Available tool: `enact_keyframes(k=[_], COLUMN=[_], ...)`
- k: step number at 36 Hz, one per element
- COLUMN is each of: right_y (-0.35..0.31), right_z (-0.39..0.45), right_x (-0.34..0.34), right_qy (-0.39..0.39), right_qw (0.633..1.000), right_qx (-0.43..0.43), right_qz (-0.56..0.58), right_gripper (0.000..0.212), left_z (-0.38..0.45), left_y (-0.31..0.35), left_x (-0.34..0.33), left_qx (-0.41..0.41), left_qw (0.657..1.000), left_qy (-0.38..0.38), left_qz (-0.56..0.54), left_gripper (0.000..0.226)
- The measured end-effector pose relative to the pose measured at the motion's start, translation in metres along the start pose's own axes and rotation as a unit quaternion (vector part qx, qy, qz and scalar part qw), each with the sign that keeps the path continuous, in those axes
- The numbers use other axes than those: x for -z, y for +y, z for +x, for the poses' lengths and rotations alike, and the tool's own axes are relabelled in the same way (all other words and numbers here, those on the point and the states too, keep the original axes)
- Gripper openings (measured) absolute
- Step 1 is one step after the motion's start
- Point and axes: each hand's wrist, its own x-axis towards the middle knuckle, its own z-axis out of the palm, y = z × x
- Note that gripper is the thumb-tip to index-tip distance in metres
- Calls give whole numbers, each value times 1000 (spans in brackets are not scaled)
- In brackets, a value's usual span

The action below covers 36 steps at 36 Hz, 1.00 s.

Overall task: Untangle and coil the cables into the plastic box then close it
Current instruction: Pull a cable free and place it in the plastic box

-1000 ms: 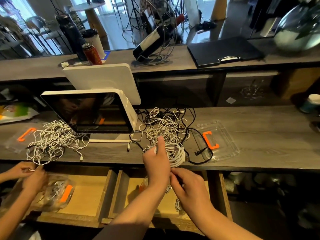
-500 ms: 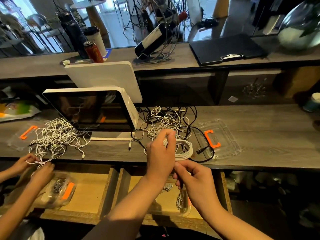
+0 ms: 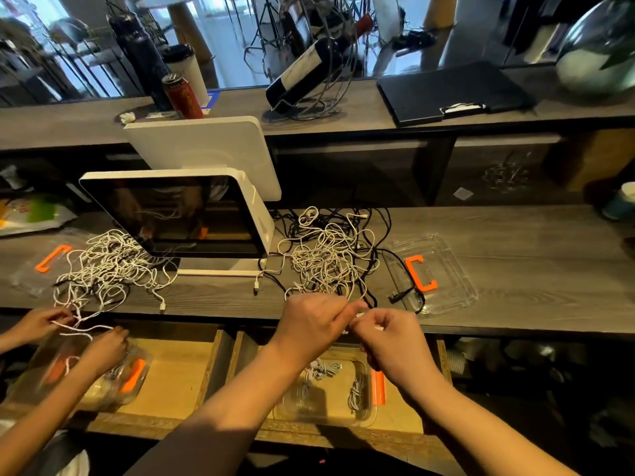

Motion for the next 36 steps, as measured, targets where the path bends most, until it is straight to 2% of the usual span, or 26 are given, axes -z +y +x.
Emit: enact_keyframes(k=[5,8,11,15,17,20,22,24,30,33,36], right_y=[-3,-4,-5,-6,-4,0,4,7,11,10,2], right_z=[10,12,12,12,12,11,14,21,30,28,27], right_x=[9,11,12,17,18,15,14,16,17,13,7], right_qy=[-66,-85,-116,-138,-140,-110,-88,-75,-137,-142,-129], right_qw=[992,976,947,912,928,989,991,981,982,987,988], right_qx=[-59,-92,-134,-164,-138,17,100,138,116,79,83], right_qz=[93,177,268,350,317,102,-28,-112,-58,-13,6], right_gripper=[17,14,15,26,22,16,12,10,13,23,31], left_z=[-8,-11,-10,-5,-5,-4,-3,-3,-5,-5,-1], left_y=[-6,-6,-2,3,3,1,0,0,6,10,15], left_x=[-4,-5,2,7,7,7,7,7,5,6,10], left_qx=[-3,68,162,196,198,199,187,181,222,204,151], left_qw=[997,990,974,965,964,961,960,955,935,948,969], left_qy=[-51,-67,-86,-108,-121,-150,-171,-191,-180,-145,-103], left_qz=[-59,-105,-133,-137,-133,-122,-123,-135,-208,-198,-165], left_gripper=[51,55,37,23,23,33,34,28,26,25,27])
